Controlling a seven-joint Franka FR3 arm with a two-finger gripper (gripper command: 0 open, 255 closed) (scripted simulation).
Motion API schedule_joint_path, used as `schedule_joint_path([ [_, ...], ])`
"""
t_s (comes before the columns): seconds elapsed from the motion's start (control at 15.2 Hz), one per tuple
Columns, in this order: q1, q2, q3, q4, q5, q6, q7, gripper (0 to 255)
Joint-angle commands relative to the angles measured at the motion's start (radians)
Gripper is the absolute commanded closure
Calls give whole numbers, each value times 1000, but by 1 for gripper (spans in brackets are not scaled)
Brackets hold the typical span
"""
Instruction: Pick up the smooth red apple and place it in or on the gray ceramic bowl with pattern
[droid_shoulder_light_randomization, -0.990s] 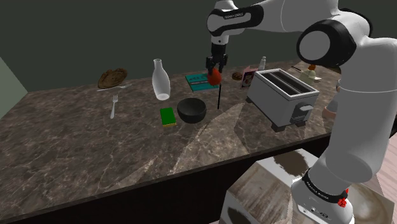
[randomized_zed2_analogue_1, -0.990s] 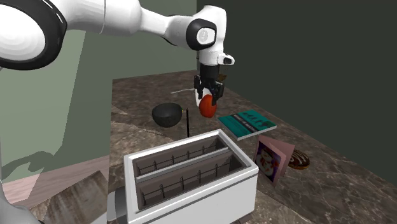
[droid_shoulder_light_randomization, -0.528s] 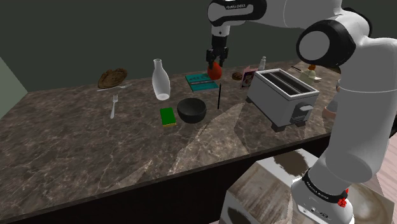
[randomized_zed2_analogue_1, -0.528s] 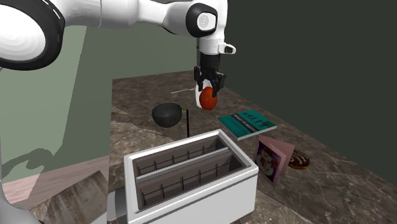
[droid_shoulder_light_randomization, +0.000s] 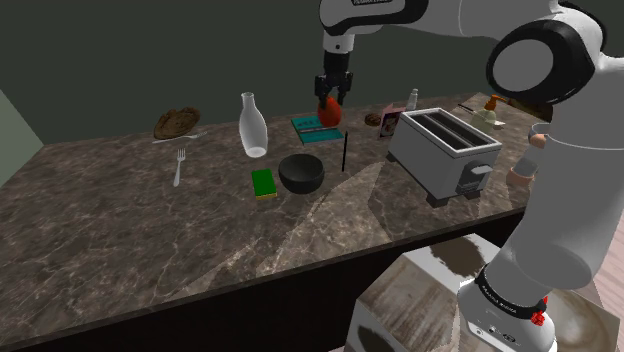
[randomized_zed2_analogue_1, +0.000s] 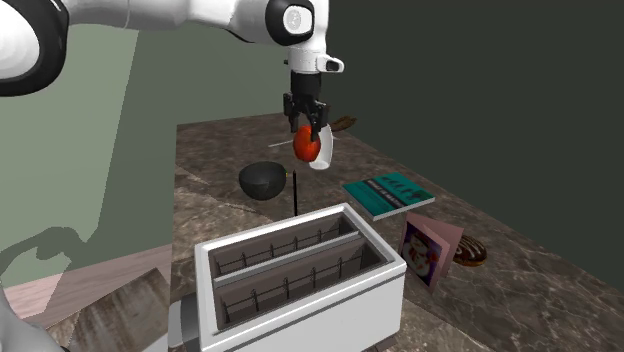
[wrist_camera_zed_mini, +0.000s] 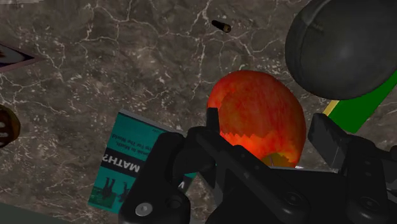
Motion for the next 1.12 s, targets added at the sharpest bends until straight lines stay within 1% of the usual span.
schedule_joint_path([
  [0.0, 30, -32, 15, -37, -7, 9, 45, 255],
  [0.33, 98, -91, 55, -96, -20, 16, 153, 255],
  [0.73, 177, -130, 109, -121, -31, 12, 287, 255],
  [1.06, 177, -134, 110, -195, -31, 81, 283, 255],
])
